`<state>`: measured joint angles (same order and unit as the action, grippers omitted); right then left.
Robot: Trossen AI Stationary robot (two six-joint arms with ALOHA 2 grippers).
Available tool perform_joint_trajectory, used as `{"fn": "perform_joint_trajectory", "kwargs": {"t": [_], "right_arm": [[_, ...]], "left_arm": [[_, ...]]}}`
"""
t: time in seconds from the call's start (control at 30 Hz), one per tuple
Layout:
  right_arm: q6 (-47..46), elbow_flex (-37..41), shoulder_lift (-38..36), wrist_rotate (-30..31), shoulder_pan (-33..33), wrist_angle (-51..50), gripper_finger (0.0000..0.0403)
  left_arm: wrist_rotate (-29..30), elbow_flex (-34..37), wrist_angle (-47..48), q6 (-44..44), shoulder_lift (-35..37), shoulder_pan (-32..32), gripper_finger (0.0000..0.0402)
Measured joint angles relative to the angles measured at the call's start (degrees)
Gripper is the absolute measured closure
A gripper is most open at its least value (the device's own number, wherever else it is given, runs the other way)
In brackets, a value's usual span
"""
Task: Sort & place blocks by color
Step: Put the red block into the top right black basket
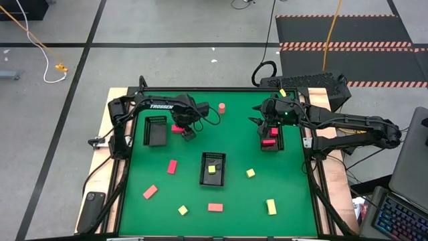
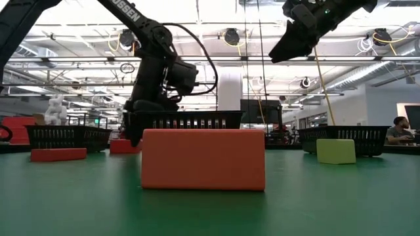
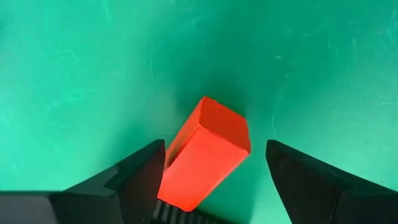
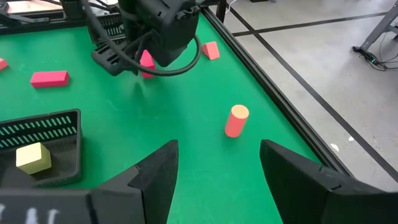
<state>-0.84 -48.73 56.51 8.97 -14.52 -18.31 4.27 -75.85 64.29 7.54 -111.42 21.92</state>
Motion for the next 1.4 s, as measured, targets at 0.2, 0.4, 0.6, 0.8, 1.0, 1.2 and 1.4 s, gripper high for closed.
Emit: {"fn": "perform_joint_trajectory", "kwargs": {"t": [0.2, 0.4, 0.6, 0.8, 1.0, 1.2, 1.4], "right_arm": [[0.0, 0.0, 0.0, 0.0, 0.0, -0.1, 0.0183], [0.3, 0.0, 0.0, 0.2, 0.0, -0.8, 0.0183], [1.1, 0.0, 0.0, 0.5, 0.0, -2.0, 0.0183], [1.6, 0.0, -1.2, 5.0, -0.1, -2.6, 0.0183], [0.6, 0.0, -3.0, 6.2, -0.1, -3.9, 0.0183], [0.0, 0.0, -3.2, 6.2, -0.1, -4.1, 0.0183], [0.1, 0.0, -3.2, 6.2, -0.1, -4.9, 0.0183]], "left_arm": [[3.6, 0.0, 0.0, -4.6, 0.0, -0.7, 0.0119], [6.1, 0.5, -0.8, -6.4, 0.0, -0.7, 0.0158], [6.0, 1.5, -1.8, -7.1, 0.1, -0.7, 0.0269], [6.0, 0.9, -4.1, -7.4, 0.1, -0.7, 0.0276], [5.5, -1.2, -6.5, -7.4, 0.0, -0.6, 0.0276], [3.5, -5.2, -9.1, -7.4, 0.0, -0.9, 0.0276], [3.0, -11.3, -9.0, -8.5, 0.0, -2.0, 0.0276]]}}
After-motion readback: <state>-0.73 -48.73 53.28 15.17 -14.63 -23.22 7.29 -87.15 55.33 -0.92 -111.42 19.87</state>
